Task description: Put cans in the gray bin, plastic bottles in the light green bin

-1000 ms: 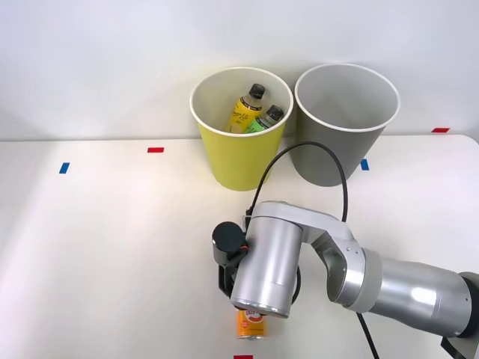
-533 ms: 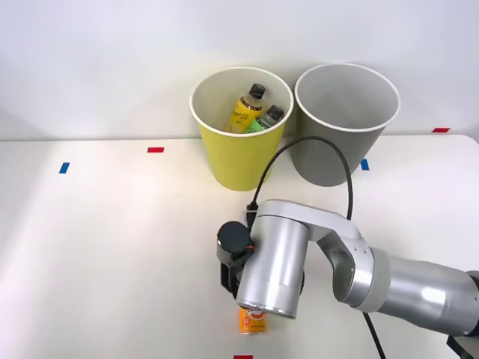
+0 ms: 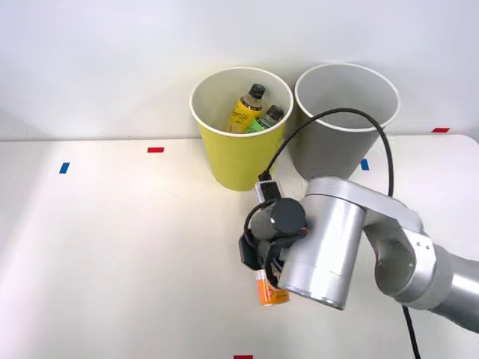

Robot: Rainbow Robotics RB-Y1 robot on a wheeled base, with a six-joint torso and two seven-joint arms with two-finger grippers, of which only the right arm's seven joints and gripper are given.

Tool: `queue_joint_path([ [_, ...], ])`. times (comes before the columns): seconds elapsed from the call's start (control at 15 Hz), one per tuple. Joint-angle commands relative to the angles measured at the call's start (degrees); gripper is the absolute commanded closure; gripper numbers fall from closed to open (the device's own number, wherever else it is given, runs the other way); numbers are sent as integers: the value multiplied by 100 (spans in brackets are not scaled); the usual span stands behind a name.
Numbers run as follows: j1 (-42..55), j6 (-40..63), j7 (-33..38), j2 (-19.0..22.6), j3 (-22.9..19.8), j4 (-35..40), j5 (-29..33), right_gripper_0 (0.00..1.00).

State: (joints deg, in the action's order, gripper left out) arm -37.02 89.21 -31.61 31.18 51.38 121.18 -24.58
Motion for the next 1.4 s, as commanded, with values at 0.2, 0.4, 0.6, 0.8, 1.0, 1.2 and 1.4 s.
queue_joint_path([
  [0.2,793,-9,-601,757,-602,1391,401,100],
  [0.4,1259,-150,-662,1048,-1086,1979,542,100],
  [0.6,1769,-589,-820,1188,-1745,2234,568,100],
  [0.8,2367,-1020,-1014,1179,-2483,2507,638,100],
  [1.0,2788,-1266,-1585,1215,-3081,2691,691,100],
  [1.2,2929,-1872,-1594,1179,-3538,2683,788,100],
  [1.4,2929,-2769,-1629,837,-4215,2419,586,100],
])
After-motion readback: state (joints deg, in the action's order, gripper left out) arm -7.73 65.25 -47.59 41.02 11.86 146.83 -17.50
